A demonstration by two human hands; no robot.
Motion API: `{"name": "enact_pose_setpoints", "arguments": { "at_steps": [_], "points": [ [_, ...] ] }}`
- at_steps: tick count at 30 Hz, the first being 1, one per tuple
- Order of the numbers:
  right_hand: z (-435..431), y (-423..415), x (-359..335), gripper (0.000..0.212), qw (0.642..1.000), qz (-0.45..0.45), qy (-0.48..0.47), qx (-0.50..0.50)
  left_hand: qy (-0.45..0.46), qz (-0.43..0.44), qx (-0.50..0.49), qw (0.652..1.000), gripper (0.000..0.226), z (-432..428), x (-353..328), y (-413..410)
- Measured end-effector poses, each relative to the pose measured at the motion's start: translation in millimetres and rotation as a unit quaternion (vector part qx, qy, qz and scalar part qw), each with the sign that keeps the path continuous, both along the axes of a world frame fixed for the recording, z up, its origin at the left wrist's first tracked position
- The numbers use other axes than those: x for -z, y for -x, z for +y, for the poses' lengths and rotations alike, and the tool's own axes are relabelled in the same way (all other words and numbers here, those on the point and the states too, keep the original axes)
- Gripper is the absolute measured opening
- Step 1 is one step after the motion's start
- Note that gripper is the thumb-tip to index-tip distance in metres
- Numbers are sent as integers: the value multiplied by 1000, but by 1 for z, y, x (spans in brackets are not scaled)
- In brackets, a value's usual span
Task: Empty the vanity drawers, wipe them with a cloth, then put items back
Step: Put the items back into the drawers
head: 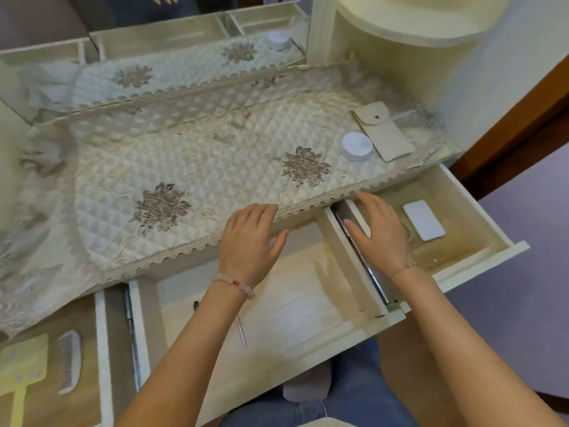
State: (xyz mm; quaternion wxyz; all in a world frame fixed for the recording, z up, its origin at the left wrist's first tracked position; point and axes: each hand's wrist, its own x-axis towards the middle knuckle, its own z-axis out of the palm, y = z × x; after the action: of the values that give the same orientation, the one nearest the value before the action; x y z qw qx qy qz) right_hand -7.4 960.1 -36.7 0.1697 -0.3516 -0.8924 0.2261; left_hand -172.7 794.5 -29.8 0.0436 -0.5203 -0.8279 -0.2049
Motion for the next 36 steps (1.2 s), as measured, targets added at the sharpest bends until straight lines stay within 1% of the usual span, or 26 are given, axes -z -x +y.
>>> {"name": "enact_pose_setpoints", "arguments": {
  "at_steps": [5, 10, 15, 20, 24, 31, 36],
  "points": [
    [69, -15, 10, 53, 999, -13, 21, -25, 29, -7, -19, 999, 38, 60, 8, -21],
    [147, -25, 21, 54, 998, -31, 38, -47, 66, -50, -57, 995, 42, 127, 20, -48],
    [214, -23, 30, 54, 995, -37, 56, -75, 66, -107, -111, 986, 46, 193, 30, -65],
    [269, -12, 38, 54, 993, -43, 61, -92, 48, -152, -160, 974, 47, 257, 40, -63],
    [296, 1, 44, 54, 993, -42, 59, -92, 31, -188, -198, 962, 48, 290, 50, -51],
    [320, 22, 60, 57, 992, -74, 54, -90, 31, -255, -245, 935, 53, 313, 66, -24],
    [325, 39, 68, 63, 992, -85, 86, -45, 30, -317, -268, 909, 58, 323, 72, -5]
  ]
}}
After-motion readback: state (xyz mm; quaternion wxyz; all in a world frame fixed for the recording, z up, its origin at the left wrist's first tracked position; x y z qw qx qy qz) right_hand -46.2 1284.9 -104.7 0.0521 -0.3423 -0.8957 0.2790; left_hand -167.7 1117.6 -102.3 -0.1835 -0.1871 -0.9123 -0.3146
